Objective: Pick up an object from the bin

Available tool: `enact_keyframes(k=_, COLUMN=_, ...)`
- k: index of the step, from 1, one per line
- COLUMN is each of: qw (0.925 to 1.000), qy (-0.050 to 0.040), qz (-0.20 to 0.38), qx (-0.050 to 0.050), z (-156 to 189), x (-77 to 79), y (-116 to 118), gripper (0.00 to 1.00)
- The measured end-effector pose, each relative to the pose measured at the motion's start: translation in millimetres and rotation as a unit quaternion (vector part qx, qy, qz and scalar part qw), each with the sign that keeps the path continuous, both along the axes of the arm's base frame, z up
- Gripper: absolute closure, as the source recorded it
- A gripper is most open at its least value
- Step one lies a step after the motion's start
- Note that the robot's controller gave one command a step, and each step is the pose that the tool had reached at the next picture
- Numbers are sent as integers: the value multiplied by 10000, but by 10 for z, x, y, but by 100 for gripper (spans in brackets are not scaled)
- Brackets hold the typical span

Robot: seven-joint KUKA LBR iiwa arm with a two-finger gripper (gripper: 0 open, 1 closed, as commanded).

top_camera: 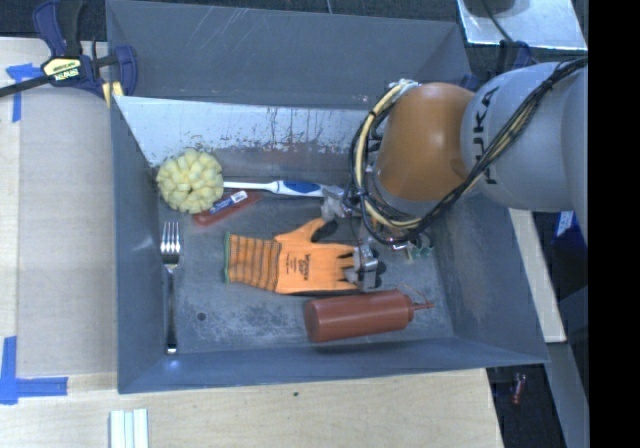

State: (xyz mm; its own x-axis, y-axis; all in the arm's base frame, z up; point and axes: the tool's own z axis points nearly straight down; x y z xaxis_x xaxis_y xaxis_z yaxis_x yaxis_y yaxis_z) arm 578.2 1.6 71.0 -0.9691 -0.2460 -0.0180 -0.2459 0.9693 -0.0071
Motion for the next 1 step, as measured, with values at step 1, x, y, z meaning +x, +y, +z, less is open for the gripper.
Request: enact_keyframes(k=1, qw=9998, qy=-4, qz=-188, qx=8, z=7, x=-1, y=-27, gripper=0)
